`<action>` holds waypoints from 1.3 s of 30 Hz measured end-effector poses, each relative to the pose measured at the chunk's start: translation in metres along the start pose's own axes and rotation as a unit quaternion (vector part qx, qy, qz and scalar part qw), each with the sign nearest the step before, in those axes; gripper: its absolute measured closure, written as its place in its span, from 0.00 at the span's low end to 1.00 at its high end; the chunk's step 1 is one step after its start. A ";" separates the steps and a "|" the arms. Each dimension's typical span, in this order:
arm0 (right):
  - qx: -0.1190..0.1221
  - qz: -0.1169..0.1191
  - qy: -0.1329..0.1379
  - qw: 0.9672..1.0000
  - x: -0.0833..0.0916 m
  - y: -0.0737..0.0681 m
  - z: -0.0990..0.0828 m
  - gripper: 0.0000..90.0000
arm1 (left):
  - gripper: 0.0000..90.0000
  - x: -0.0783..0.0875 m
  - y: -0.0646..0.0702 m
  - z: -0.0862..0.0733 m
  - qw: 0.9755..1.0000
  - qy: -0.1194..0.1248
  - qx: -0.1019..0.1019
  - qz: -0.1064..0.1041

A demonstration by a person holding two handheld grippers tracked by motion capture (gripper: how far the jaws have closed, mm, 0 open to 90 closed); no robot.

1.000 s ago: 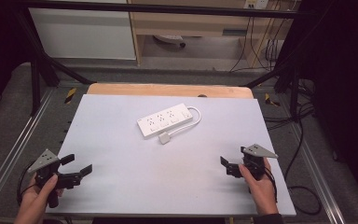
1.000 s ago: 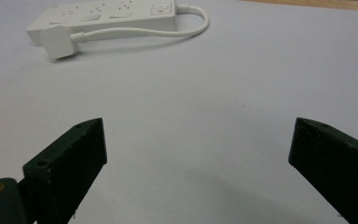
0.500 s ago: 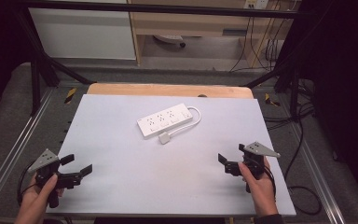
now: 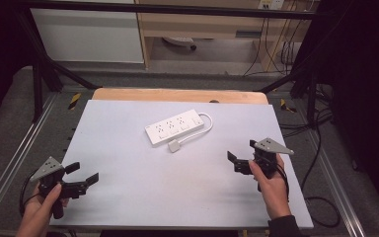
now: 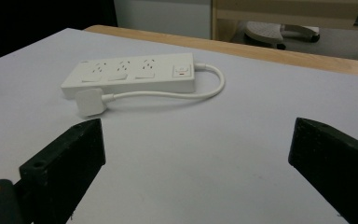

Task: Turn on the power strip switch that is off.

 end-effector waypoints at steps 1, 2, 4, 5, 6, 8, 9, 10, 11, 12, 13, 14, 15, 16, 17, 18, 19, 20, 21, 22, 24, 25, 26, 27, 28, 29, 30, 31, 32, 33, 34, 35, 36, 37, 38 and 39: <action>0.000 0.003 0.000 1.000 -0.001 0.000 0.003 0.05 | 0.08 0.000 0.000 0.000 1.000 -0.001 -0.003 0.001; 0.000 0.007 -0.002 1.000 -0.003 -0.001 0.005 0.05 | 0.08 0.000 0.001 0.000 1.000 -0.001 -0.004 0.001; 0.008 0.008 -0.003 1.000 -0.005 -0.002 0.010 0.05 | 0.08 0.000 0.001 0.000 1.000 -0.003 -0.006 0.002; 0.011 0.007 -0.003 1.000 -0.007 -0.003 0.013 0.05 | 0.08 0.000 0.001 -0.001 1.000 -0.006 -0.007 0.003; 0.011 0.007 -0.003 1.000 -0.007 -0.003 0.013 0.05 | 0.08 0.000 0.000 -0.001 1.000 -0.007 -0.006 0.003; 0.018 0.009 -0.003 1.000 -0.011 -0.005 0.020 0.05 | 0.08 0.001 0.000 -0.001 1.000 -0.008 -0.005 0.003; 0.018 0.009 -0.003 1.000 -0.011 -0.005 0.020 0.05 | 0.08 0.001 0.000 -0.002 1.000 -0.009 -0.004 0.004; 0.021 0.012 -0.003 1.000 -0.014 -0.007 0.024 0.05 | 0.08 0.001 0.000 -0.002 1.000 -0.009 -0.004 0.004; 0.024 0.013 -0.004 1.000 -0.016 -0.008 0.025 0.05 | 0.08 0.001 0.000 -0.002 1.000 -0.010 -0.006 0.002; 0.026 0.013 -0.005 1.000 -0.018 -0.008 0.027 0.05 | 0.08 0.001 0.000 -0.002 1.000 -0.010 -0.006 0.002; 0.027 0.014 -0.007 1.000 -0.020 -0.009 0.028 0.05 | 0.08 0.001 0.000 -0.002 1.000 -0.011 -0.007 0.002; 0.028 0.014 -0.011 0.999 -0.022 -0.009 0.029 0.05 | 0.08 0.000 0.000 -0.002 1.000 -0.012 -0.007 0.002; 0.027 0.014 -0.013 0.999 -0.023 -0.009 0.030 0.05 | 0.08 0.000 0.001 -0.002 1.000 -0.012 -0.006 0.002; 0.029 0.013 -0.018 0.999 -0.025 -0.008 0.032 0.05 | 0.08 0.000 0.001 -0.002 1.000 -0.012 -0.006 0.002; 0.027 0.011 -0.024 0.999 -0.027 -0.008 0.033 0.04 | 0.08 0.000 0.001 -0.002 1.000 -0.013 -0.007 0.002; 0.027 0.011 -0.024 0.999 -0.027 -0.008 0.033 0.04 | 0.08 0.000 0.001 -0.002 1.000 -0.013 -0.007 0.002; 0.025 0.011 -0.029 0.999 -0.030 -0.008 0.036 0.05 | 0.08 0.000 0.001 -0.002 1.000 -0.014 -0.007 0.003; 0.024 0.010 -0.031 0.999 -0.031 -0.008 0.038 0.05 | 0.08 0.000 0.000 -0.002 1.000 -0.014 -0.007 0.002; 0.024 0.010 -0.033 0.999 -0.032 -0.008 0.040 0.05 | 0.08 0.000 0.000 -0.002 1.000 -0.015 -0.007 0.004; 0.025 0.011 -0.034 0.999 -0.033 -0.008 0.042 0.05 | 0.08 0.000 0.000 -0.002 1.000 -0.015 -0.007 0.004; 0.028 0.010 -0.038 0.999 -0.034 -0.009 0.043 0.05 | 0.08 0.000 0.000 -0.002 1.000 -0.016 -0.006 0.004; 0.029 0.008 -0.043 0.999 -0.036 -0.011 0.045 0.05 | 0.08 0.000 0.000 -0.002 1.000 -0.016 -0.004 0.003; 0.030 0.009 -0.045 0.999 -0.036 -0.011 0.046 0.05 | 0.08 0.000 0.000 -0.002 1.000 -0.015 -0.002 0.003; 0.030 0.009 -0.045 0.999 -0.036 -0.011 0.046 0.05 | 0.08 0.000 0.000 -0.002 1.000 -0.014 0.000 0.002; 0.028 0.009 -0.045 0.999 -0.037 -0.012 0.046 0.05 | 0.08 0.000 0.000 -0.002 1.000 -0.014 0.000 0.001; 0.031 0.009 -0.050 0.998 -0.039 -0.012 0.047 0.05 | 0.08 -0.001 0.000 -0.002 1.000 -0.015 -0.001 0.001; 0.031 0.009 -0.050 0.998 -0.039 -0.012 0.047 0.05 | 0.08 -0.001 0.000 -0.002 1.000 -0.016 -0.002 0.000; 0.028 0.008 -0.051 0.998 -0.040 -0.012 0.048 0.05 | 0.08 -0.001 0.000 -0.002 1.000 -0.016 -0.003 0.000; 0.028 0.008 -0.051 0.998 -0.040 -0.012 0.048 0.05 | 0.08 -0.001 0.000 -0.002 1.000 -0.017 -0.003 0.001; 0.025 0.010 -0.051 0.998 -0.042 -0.012 0.051 0.05 | 0.08 -0.001 0.001 -0.002 1.000 -0.017 -0.003 0.001; 0.027 0.009 -0.051 0.998 -0.043 -0.013 0.051 0.05 | 0.08 -0.001 0.001 -0.002 1.000 -0.017 -0.002 0.001; 0.028 0.009 -0.054 0.998 -0.045 -0.012 0.052 0.05 | 0.08 -0.001 0.001 -0.002 1.000 -0.017 -0.002 0.001; 0.027 0.010 -0.053 0.998 -0.046 -0.013 0.053 0.05 | 0.08 -0.001 0.001 -0.002 1.000 -0.016 0.000 -0.001; 0.026 0.011 -0.051 0.998 -0.048 -0.013 0.054 0.06 | 0.08 -0.001 0.001 -0.002 1.000 -0.015 0.001 -0.002; 0.026 0.011 -0.051 0.998 -0.048 -0.013 0.054 0.06 | 0.08 -0.001 0.001 -0.002 1.000 -0.015 0.000 -0.001; 0.030 0.012 -0.049 0.998 -0.051 -0.015 0.057 0.06 | 0.08 -0.001 0.001 -0.002 1.000 -0.016 -0.001 -0.002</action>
Point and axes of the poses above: each handheld gripper's, and its own axes: x roughly backward along the jaws, z roughly out of its top, y roughly to its right, the point moved 1 cm from there along -x, roughly forward along the jaws, and after that the axes turned 12 degrees about -x, right-handed, at the moved point
